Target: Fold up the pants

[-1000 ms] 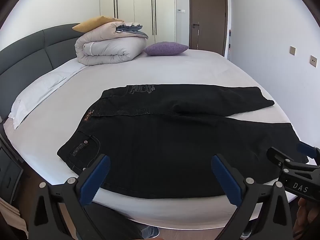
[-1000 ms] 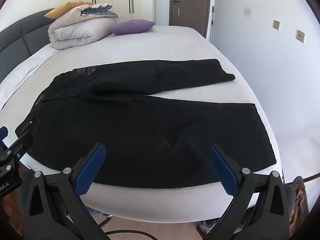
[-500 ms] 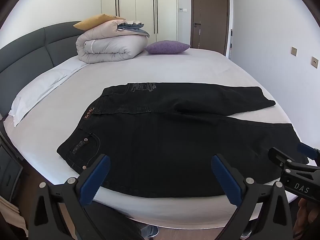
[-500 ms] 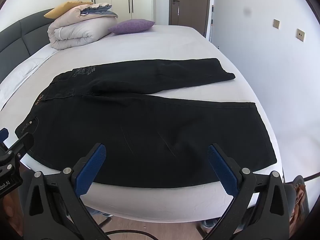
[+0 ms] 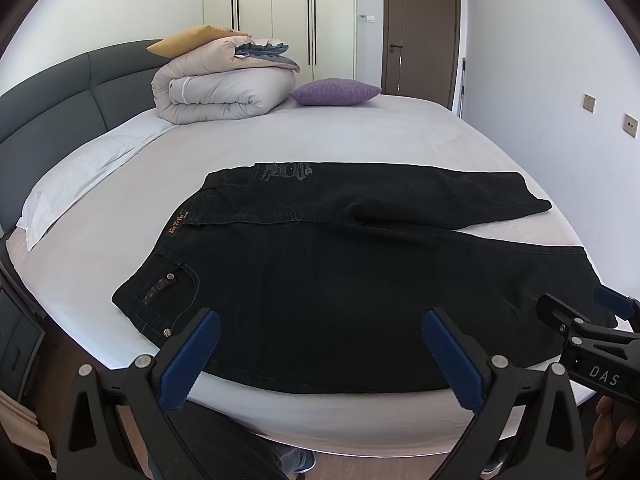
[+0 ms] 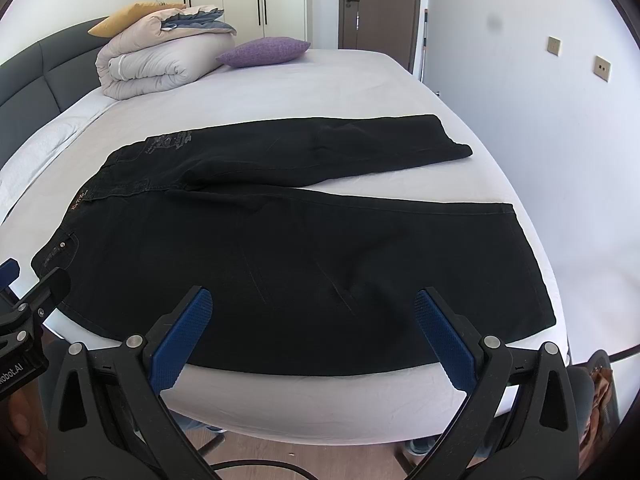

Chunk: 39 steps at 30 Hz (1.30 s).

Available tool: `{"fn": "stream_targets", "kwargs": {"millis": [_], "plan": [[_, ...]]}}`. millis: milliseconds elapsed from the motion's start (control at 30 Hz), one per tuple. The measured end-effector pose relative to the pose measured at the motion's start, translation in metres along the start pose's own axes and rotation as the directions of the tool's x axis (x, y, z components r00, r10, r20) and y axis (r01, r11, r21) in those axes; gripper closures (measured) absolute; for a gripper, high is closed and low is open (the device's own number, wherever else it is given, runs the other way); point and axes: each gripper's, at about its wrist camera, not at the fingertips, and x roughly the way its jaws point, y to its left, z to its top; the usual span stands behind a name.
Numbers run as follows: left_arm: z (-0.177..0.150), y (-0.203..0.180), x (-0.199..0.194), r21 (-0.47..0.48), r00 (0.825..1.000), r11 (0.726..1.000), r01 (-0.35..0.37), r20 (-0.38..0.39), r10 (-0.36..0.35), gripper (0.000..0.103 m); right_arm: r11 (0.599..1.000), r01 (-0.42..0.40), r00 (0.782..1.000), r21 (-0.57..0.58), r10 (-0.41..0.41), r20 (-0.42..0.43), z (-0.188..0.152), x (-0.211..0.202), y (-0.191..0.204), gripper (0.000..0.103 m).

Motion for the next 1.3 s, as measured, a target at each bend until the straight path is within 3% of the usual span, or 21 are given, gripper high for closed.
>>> {"fn": "stream_targets", "kwargs": {"millis": [1300], "plan": [[-0.0063,0.007,0.0031,-0.001,1.0,1.0,0.013,-0.004,-0.013,0.0,1.0,-0.006,1.0,0.004,0.006,-0.007,0.0013,0.0015,0.0043,0.0]]}}
